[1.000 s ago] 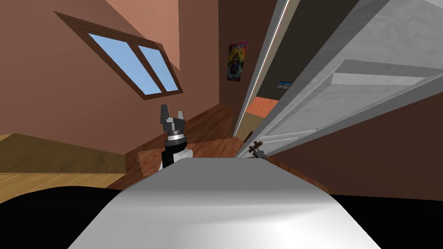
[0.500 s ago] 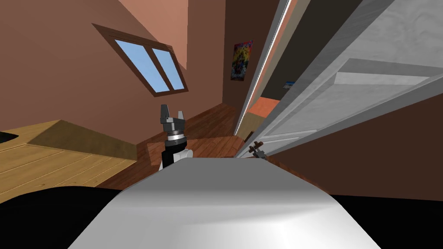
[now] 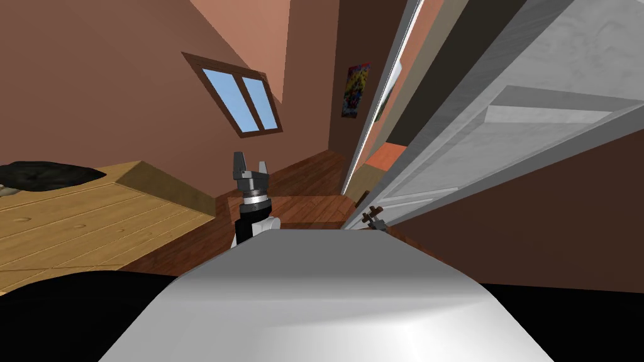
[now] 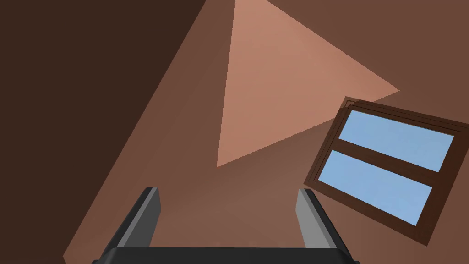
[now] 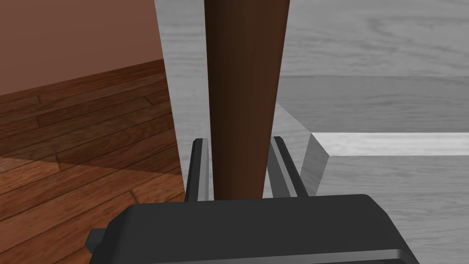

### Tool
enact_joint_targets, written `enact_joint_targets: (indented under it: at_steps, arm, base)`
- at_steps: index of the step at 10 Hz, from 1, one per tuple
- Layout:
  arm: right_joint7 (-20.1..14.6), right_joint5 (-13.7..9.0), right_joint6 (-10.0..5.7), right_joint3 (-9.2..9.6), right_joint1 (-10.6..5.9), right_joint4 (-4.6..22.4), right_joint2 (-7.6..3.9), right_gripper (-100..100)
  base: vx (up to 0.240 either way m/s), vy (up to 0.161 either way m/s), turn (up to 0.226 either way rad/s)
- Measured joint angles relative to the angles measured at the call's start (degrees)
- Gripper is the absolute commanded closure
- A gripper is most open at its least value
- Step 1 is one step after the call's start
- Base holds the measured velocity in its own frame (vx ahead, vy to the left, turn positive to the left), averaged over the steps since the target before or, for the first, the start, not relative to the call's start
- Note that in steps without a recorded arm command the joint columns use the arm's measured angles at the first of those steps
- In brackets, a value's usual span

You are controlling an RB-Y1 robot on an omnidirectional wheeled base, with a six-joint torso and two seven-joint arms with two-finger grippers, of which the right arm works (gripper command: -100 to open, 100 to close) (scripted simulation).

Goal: Pull the door open

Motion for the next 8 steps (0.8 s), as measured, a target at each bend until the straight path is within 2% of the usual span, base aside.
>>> enact_joint_targets:
  at_steps: [3, 4, 8]
  arm:
    - [-0.32, 0.18, -0.58, 0.34, -0.12, 0.44, -0.09, 100]
    - [-0.52, 0.27, -0.95, 0.47, -0.30, 1.01, -0.02, 100]
    - [-0.78, 0.37, -1.23, 0.42, -0.67, 1.42, -0.08, 100]
  base:
    - [-0.192, -0.082, 0.122]
    - [-0.078, -0.032, 0.028]
    - [-0.158, -0.066, 0.144]
